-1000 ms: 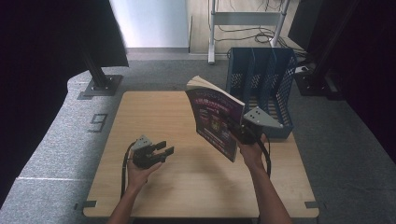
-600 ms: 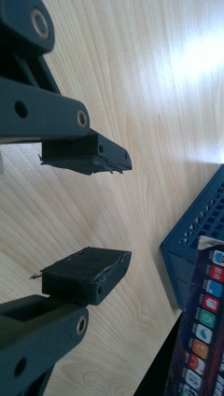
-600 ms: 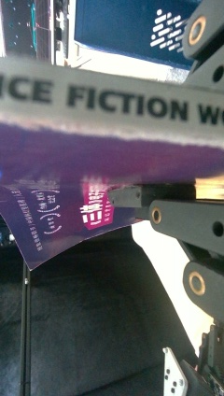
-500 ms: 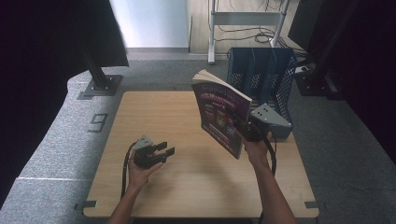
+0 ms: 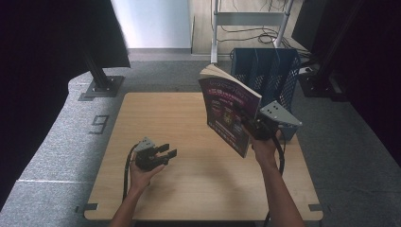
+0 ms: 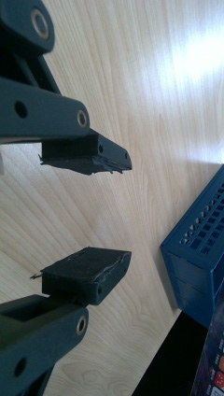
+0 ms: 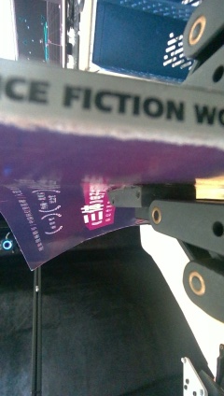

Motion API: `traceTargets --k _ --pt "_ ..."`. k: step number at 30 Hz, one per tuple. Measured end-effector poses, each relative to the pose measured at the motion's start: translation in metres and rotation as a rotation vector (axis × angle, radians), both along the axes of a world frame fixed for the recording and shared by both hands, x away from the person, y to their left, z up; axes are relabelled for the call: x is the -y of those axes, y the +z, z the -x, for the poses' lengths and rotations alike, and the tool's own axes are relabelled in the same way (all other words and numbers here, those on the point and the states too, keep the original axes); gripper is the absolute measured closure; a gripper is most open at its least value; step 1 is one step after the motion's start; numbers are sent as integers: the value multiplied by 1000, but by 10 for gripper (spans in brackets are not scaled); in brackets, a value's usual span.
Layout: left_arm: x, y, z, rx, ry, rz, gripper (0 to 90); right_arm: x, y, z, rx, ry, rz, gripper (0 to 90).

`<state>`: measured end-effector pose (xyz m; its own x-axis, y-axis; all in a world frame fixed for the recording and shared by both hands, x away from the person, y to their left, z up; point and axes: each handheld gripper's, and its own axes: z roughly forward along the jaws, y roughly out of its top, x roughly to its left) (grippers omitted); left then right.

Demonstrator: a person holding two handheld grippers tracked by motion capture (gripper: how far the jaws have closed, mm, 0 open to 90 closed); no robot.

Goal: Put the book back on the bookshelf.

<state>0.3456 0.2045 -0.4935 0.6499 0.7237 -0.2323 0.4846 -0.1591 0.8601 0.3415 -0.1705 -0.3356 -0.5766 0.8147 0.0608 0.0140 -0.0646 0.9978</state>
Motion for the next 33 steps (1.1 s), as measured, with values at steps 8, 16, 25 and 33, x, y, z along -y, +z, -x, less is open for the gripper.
traceTargets --k 8,16,25,33 --pt "-4 0 -1 -1 8 2 504 7 3 -2 3 -19 -6 817" --pt "0 -3 -1 -10 -1 -9 503 9 4 -3 11 -38 -17 816" --pt "3 -6 -2 -23 -8 -21 501 11 5 -9 6 -60 -24 816" --pt "1 -5 -2 -18 4 -16 501 18 7 -13 9 -91 -28 816"
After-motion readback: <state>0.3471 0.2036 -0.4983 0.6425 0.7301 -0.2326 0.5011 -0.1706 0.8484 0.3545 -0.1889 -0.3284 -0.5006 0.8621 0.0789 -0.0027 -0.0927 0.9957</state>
